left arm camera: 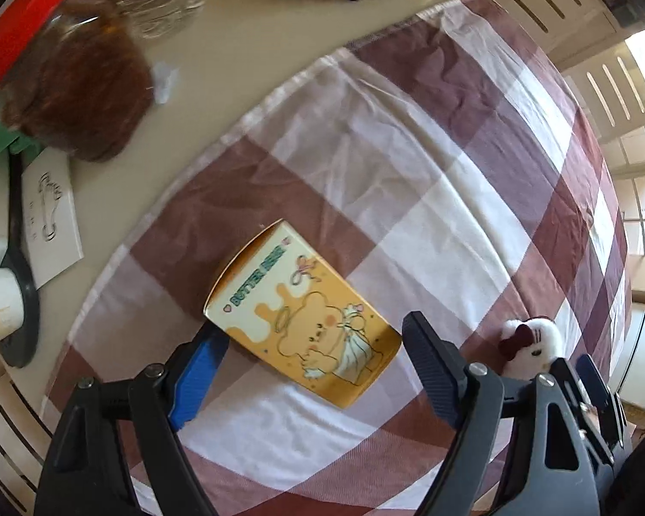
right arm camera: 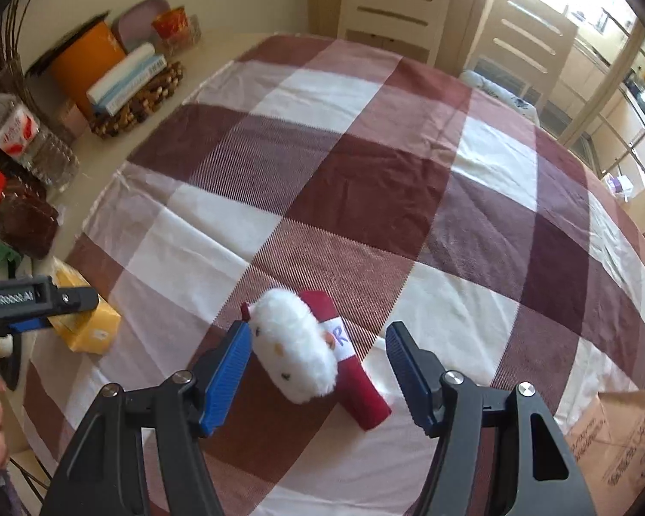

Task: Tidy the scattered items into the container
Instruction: 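Grasp the yellow Butter Bear box with the left tool while the right tool grasps the Hello Kitty plush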

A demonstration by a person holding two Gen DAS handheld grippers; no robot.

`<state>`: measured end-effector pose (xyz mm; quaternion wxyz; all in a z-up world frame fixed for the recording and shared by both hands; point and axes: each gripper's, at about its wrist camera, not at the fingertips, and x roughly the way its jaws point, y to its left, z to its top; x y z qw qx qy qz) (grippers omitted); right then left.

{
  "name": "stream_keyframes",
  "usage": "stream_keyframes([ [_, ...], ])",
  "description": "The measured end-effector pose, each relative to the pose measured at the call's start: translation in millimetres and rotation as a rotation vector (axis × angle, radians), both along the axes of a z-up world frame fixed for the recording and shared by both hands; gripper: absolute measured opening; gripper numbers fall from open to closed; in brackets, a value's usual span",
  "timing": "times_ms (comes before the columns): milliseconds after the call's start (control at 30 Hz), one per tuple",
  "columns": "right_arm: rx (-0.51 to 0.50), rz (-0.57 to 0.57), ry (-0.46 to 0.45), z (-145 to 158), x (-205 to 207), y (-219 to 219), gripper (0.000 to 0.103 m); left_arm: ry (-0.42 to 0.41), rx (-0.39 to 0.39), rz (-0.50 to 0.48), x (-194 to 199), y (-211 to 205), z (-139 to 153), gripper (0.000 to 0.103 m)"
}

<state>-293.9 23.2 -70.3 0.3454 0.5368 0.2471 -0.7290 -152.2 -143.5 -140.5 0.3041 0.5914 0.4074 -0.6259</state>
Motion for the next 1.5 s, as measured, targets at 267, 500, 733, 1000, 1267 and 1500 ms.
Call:
stream_keyframes([
  [267,0.029,0.02,-0.07,-30.2,0.9,-9.5,0.067,0.001,0.025,-0.089,-18.9,18.6,-18.7,0.079],
  [500,-0.029,0.019,-0.091,-36.2,2.8,-6.1,0.06,-0.011,-0.025,-0.112,-23.9,21.8,-20.8,0.063],
  [733,-0.042,-0.007,-0.104,-37.9,1.9,-5.3,0.058,-0.042,-0.139,-0.19,-33.5,17.5,-13.3,0.065],
  [1000,-0.037,-0.019,-0.109,-38.6,4.0,-3.7,0.054,0.017,-0.196,-0.241,-23.3,13.3,-1.8,0.066],
  [1267,-0.043,-0.043,-0.124,-38.8,2.3,-2.1,0.054,0.021,-0.231,-0.37,-51.0,18.3,-6.3,0.073],
  [1500,-0.053,-0.053,-0.112,-36.2,9.7,2.4,0.038,0.003,-0.275,-0.387,-51.9,12.8,-13.6,0.047],
])
